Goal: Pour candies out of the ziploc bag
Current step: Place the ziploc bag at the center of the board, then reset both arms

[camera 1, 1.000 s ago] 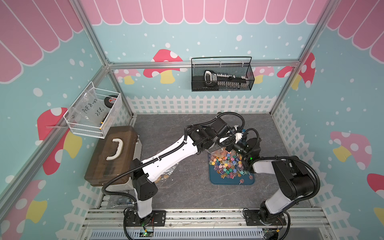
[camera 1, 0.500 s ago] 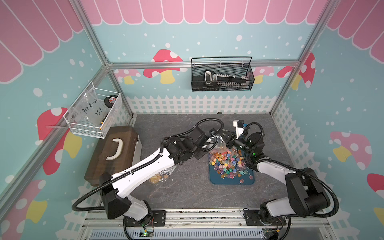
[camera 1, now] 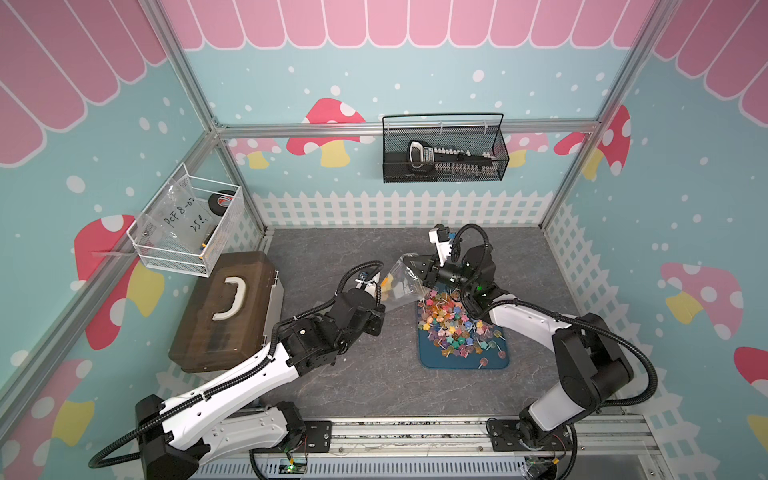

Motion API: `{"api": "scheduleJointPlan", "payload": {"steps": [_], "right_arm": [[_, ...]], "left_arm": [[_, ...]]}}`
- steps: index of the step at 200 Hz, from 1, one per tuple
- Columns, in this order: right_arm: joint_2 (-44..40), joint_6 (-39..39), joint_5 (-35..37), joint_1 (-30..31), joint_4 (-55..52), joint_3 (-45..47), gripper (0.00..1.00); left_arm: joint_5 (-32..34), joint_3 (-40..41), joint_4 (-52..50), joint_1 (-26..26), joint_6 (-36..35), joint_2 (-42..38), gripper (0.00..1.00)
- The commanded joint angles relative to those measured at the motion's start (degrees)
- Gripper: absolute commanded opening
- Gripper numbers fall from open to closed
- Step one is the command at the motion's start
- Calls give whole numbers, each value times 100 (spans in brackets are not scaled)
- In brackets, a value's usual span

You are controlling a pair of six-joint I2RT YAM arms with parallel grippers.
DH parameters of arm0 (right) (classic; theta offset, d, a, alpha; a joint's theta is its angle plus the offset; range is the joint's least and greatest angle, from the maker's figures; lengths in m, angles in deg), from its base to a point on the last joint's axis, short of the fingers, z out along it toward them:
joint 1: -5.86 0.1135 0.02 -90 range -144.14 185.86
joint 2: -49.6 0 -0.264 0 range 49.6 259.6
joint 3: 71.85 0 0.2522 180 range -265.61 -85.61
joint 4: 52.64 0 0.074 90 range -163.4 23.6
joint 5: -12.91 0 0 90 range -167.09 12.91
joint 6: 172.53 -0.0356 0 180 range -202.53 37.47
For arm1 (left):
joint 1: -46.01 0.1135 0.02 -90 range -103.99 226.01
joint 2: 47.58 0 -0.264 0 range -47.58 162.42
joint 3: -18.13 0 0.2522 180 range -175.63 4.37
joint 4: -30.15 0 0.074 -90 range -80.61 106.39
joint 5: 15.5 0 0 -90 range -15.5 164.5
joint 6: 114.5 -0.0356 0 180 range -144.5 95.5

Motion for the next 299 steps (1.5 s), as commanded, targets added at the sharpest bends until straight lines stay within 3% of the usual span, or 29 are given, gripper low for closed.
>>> {"api": "scheduleJointPlan", "payload": {"steps": [1,34,71,108,156,193,221,229,233,236,268,284,299], "right_arm": [[433,-375,564,-128,-214,-308,9],[939,-534,456,-40,-260,-650,17],[1261,-644,474,-40,-431,-928,26],[950,-467,711,-59,-517,-750,31],[7,257,1350,-179,-1311,-247,33],[-630,695,1759,-287,-1857,-5,34],[-1012,720,1917,-410,-2133,136,34],[-1143,720,1994,-455,-2219,193,35],[-1209,726,2041,-477,-2275,221,35],[-1270,728,2083,-491,-2319,246,35],[-1893,1299,2859,-626,-3138,328,35],[-2262,1855,3553,-655,-3517,362,35],[-2642,2353,4358,-659,-3605,521,35]], "left_arm": [[256,379,228,95,1269,-239,0],[237,1094,762,218,2173,-440,0],[220,1523,1121,292,2393,-316,5],[195,1889,1474,388,2764,-99,12],[543,1966,880,515,3126,-69,32],[513,2081,719,777,3154,-260,57],[841,1894,417,972,2721,-626,70],[921,1798,372,1062,2442,-749,82],[968,1733,353,1107,2294,-807,96],[1007,1689,345,1146,2145,-854,99],[1520,1186,690,1573,408,-1231,99],[1612,1189,1345,1895,-521,-1315,99],[1527,1329,1987,2369,-906,-1293,99]]}}
